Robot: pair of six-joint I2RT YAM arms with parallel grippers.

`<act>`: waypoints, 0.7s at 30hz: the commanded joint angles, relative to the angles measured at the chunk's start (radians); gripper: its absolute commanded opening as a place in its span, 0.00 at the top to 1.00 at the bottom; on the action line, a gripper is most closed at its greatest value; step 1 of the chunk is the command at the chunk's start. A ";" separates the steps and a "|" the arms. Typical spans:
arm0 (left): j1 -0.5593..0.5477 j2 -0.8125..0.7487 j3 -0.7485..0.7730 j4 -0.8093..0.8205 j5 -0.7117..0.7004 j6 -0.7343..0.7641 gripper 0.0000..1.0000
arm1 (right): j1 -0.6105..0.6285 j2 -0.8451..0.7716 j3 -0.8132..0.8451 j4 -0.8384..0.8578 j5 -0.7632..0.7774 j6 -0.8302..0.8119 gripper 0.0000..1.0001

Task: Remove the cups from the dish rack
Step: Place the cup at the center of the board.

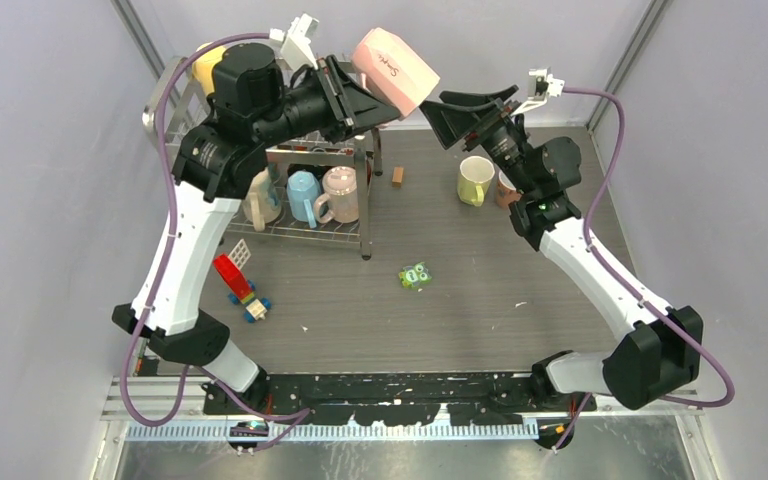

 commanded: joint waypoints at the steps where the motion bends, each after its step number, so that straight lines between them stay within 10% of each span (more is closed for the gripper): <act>1: -0.022 -0.062 0.013 0.183 0.034 -0.007 1.00 | 0.007 0.013 0.061 0.086 -0.007 0.017 0.05; 21: -0.060 -0.054 -0.041 0.283 0.071 -0.100 1.00 | 0.007 0.102 0.140 0.227 -0.040 0.144 0.36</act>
